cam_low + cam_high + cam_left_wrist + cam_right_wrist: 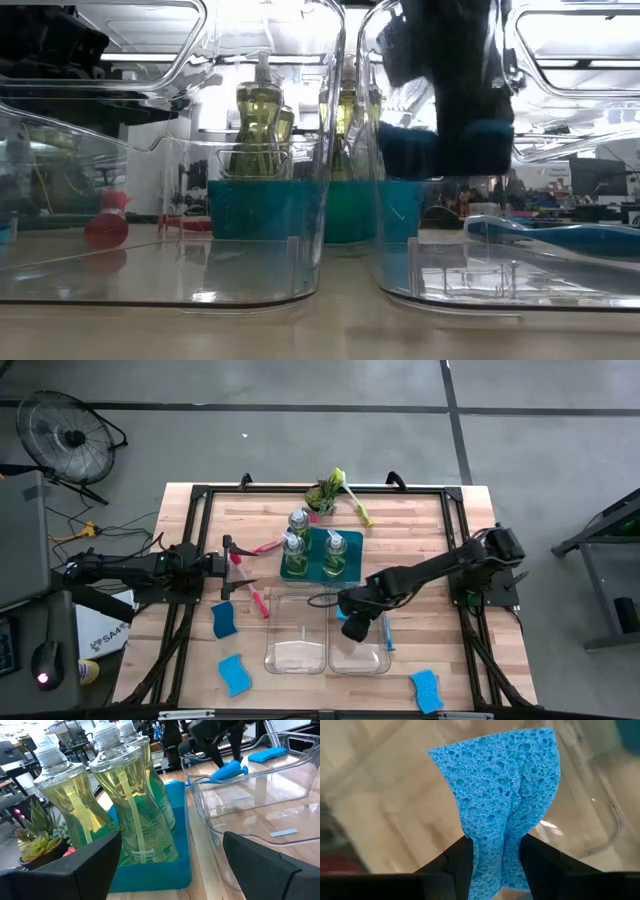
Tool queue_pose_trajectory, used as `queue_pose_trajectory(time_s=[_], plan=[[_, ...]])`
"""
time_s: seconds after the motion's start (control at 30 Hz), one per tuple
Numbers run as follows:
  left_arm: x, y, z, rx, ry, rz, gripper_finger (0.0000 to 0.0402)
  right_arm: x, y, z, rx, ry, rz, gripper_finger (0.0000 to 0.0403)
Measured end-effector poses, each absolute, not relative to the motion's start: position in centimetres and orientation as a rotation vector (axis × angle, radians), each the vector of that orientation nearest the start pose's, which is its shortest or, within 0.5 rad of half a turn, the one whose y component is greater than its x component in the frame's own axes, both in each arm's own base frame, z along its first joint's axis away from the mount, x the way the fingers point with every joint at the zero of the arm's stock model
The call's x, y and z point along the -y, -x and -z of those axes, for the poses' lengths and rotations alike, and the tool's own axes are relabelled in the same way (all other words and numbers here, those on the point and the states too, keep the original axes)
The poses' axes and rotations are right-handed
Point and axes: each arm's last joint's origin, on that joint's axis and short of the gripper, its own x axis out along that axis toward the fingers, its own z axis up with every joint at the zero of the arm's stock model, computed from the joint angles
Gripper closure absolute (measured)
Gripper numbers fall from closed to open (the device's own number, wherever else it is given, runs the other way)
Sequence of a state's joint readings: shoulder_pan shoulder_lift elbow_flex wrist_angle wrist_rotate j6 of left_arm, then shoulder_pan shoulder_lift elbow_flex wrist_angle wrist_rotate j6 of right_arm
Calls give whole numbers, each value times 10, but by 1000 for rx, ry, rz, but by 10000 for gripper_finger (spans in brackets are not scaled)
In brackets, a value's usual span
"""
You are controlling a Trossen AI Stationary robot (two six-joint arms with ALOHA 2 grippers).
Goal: Pick & Place Kitchen Sink Supplies
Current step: Put the blue sponge into the right transparent bin
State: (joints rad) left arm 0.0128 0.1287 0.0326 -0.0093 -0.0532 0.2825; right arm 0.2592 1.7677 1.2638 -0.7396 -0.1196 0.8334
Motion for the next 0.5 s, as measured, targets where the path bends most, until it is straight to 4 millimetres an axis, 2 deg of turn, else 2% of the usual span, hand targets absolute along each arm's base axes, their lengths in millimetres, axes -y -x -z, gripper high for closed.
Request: queue_pose_trajectory(time_s=[0.23, 0.5], plan=[[-3, -104, -163, -114, -284, -50, 57, -89, -343, -186, -1371, -426, 147, 258], [-3, -104, -163, -114, -285, -50, 57, -88, -342, -183, -1380, -305, 127, 258]])
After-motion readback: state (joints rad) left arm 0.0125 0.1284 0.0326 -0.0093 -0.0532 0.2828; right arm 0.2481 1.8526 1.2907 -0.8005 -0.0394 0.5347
